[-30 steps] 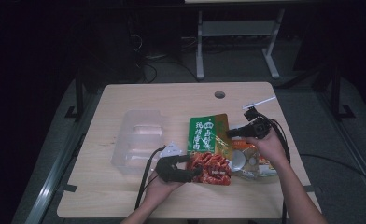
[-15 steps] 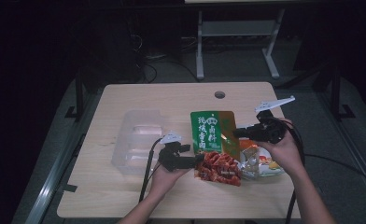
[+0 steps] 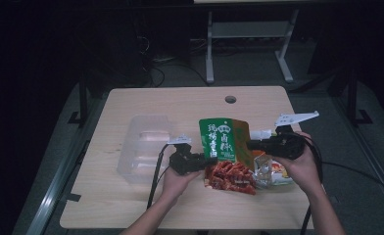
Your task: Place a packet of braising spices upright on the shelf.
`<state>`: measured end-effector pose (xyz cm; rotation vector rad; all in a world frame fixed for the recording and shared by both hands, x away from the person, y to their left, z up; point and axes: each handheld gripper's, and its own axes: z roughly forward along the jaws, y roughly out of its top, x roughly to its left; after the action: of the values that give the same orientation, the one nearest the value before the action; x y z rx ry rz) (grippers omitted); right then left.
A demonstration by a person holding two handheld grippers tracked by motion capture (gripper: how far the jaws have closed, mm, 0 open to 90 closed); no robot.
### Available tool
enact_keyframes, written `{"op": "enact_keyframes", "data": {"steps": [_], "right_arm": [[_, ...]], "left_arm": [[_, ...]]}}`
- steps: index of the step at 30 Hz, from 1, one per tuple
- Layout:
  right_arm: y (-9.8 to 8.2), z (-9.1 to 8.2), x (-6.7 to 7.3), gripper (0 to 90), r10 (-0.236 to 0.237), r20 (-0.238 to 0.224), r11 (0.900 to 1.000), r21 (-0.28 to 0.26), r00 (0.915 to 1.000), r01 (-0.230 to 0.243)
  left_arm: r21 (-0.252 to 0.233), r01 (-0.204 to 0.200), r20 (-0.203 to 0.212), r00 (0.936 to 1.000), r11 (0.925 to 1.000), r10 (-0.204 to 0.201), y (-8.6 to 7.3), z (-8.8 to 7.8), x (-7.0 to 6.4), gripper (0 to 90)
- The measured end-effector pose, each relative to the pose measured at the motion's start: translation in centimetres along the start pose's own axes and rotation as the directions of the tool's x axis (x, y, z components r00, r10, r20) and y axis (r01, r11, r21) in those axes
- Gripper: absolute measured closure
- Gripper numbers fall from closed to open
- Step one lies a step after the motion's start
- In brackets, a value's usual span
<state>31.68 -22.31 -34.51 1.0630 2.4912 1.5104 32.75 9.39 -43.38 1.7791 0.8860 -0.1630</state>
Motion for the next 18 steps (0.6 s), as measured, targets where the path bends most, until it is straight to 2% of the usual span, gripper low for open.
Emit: {"op": "enact_keyframes", "data": {"steps": [1,3,5,6,7,8,9,11,12,13,16,17,18], "right_arm": [[-0.4,-0.1,-0.1,89.9,0.016,-0.010,1.000,-0.014,0.9998,-0.016],[-0.8,-0.1,-0.3,90.0,0.020,-0.010,1.000,-0.019,0.9997,-0.021],[-1.2,-0.2,-0.3,89.9,0.031,-0.012,0.999,-0.026,0.9994,-0.032],[-1.2,-0.2,-0.3,89.9,0.031,-0.012,0.999,-0.026,0.9994,-0.032],[-1.7,-0.3,-0.4,89.9,0.033,-0.006,0.999,-0.039,0.9994,-0.033],[-1.9,-0.4,-0.5,89.8,0.042,-0.008,0.998,-0.042,0.9991,-0.042],[-2.1,-0.4,-0.6,89.7,0.047,-0.012,0.998,-0.039,0.9988,-0.048],[-2.4,-0.5,-0.8,89.4,0.050,-0.001,0.998,-0.031,0.9987,-0.050],[-2.4,-0.5,-0.8,89.4,0.050,-0.001,0.998,-0.031,0.9987,-0.050],[-2.8,-0.5,-0.9,89.1,0.061,-0.013,0.997,-0.041,0.9981,-0.061],[-3.1,-0.4,-1.0,87.5,0.062,-0.005,0.997,-0.048,0.9980,-0.062],[-3.4,-0.2,-1.0,84.1,0.068,0.001,0.997,-0.035,0.9977,-0.067],[-3.4,0.1,-1.0,82.6,0.061,-0.001,0.998,-0.027,0.9982,-0.061]], "left_arm": [[-0.005,-0.026,-0.030,0.9992,0.9996,0.026,-0.1,-0.1,-0.5,75.9],[0.009,-0.040,-0.036,0.9985,0.9991,0.041,-0.2,-0.2,-0.6,80.8],[0.009,-0.068,-0.054,0.9962,0.9976,0.068,-0.3,-0.4,-0.9,83.4],[0.009,-0.068,-0.054,0.9962,0.9976,0.068,-0.3,-0.4,-0.9,83.9],[0.004,-0.102,-0.073,0.9921,0.9948,0.102,-0.3,-0.6,-1.3,84.5],[0.004,-0.102,-0.073,0.9921,0.9948,0.102,-0.3,-0.6,-1.3,85.0],[0.009,-0.147,-0.098,0.9842,0.9891,0.147,-0.3,-0.9,-1.7,85.3],[0.007,-0.181,-0.114,0.9769,0.9835,0.181,-0.4,-1.1,-2.0,86.0],[0.007,-0.181,-0.114,0.9769,0.9835,0.181,-0.4,-1.1,-2.0,86.1],[0.014,-0.212,-0.132,0.9684,0.9772,0.212,-0.5,-1.2,-2.4,86.2],[0.011,-0.221,-0.132,0.9664,0.9752,0.221,-0.6,-1.2,-2.5,86.8],[0.011,-0.236,-0.134,0.9626,0.9716,0.236,-0.6,-1.3,-2.8,86.9],[0.011,-0.236,-0.134,0.9626,0.9716,0.236,-0.6,-1.3,-2.8,86.9]]}}
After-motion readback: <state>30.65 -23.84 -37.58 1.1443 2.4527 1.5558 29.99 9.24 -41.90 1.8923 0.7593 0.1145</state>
